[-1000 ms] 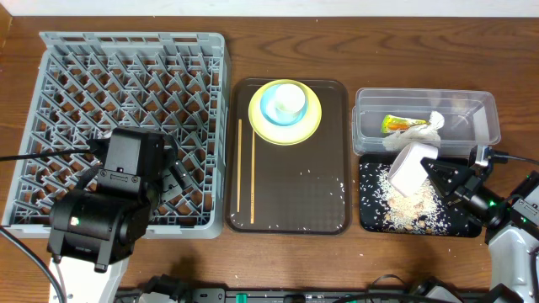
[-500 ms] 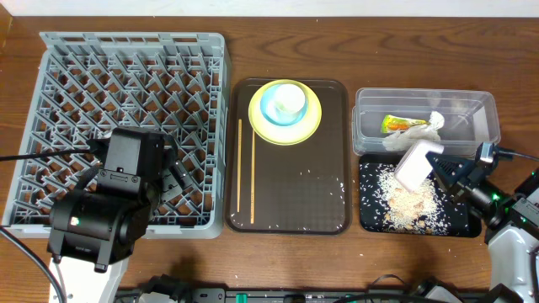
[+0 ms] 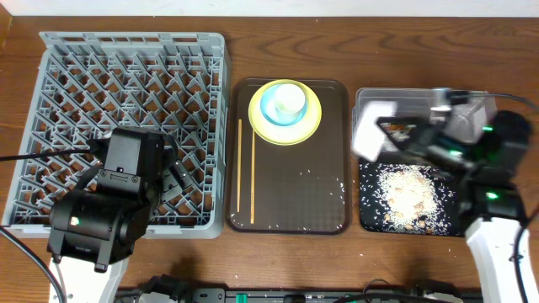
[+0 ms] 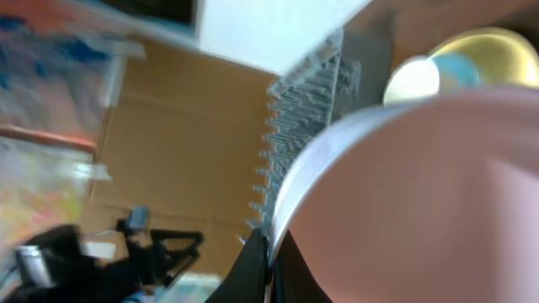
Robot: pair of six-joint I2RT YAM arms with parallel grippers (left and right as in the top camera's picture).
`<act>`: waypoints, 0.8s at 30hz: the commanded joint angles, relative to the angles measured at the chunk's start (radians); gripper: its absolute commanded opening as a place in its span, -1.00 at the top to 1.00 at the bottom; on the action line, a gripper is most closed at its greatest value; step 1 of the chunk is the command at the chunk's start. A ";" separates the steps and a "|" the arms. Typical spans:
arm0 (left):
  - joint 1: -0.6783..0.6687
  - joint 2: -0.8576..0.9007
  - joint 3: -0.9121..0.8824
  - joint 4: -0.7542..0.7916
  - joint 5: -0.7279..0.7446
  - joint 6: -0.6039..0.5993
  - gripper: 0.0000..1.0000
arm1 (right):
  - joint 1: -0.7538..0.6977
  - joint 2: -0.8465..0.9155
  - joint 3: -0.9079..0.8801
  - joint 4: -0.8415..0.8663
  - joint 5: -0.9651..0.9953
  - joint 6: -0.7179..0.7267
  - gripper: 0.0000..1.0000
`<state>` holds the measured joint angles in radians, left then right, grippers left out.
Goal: Sort waste into correct bins and load items into the dishwasher
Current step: 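Carry the empty white bowl left and set it on the brown tray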
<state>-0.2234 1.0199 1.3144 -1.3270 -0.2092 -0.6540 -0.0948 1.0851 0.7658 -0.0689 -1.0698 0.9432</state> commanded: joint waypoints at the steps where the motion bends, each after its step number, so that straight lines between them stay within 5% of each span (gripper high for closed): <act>1: 0.006 -0.001 0.005 -0.001 -0.010 0.005 -0.87 | 0.259 0.000 0.017 -0.105 0.425 -0.154 0.97; 11: 0.006 -0.001 0.005 -0.001 -0.010 0.005 -0.87 | 0.969 0.174 0.017 -0.259 1.249 -0.384 0.98; 14: 0.006 -0.001 0.005 -0.001 -0.009 0.005 -0.87 | 1.133 0.348 0.017 -0.209 1.366 -0.392 0.98; 19: 0.006 -0.001 0.005 -0.001 -0.010 0.005 -0.88 | 1.169 0.457 0.017 -0.122 1.365 -0.444 0.97; 21: 0.006 -0.001 0.005 -0.001 -0.009 0.005 -0.87 | 1.169 0.462 0.018 -0.116 1.357 -0.444 0.75; 24: 0.006 -0.001 0.005 -0.001 -0.009 0.005 -0.87 | 1.167 0.444 0.031 -0.117 1.357 -0.460 0.02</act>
<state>-0.2234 1.0199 1.3144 -1.3273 -0.2096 -0.6540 1.0710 1.5528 0.7761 -0.1898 0.2405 0.5171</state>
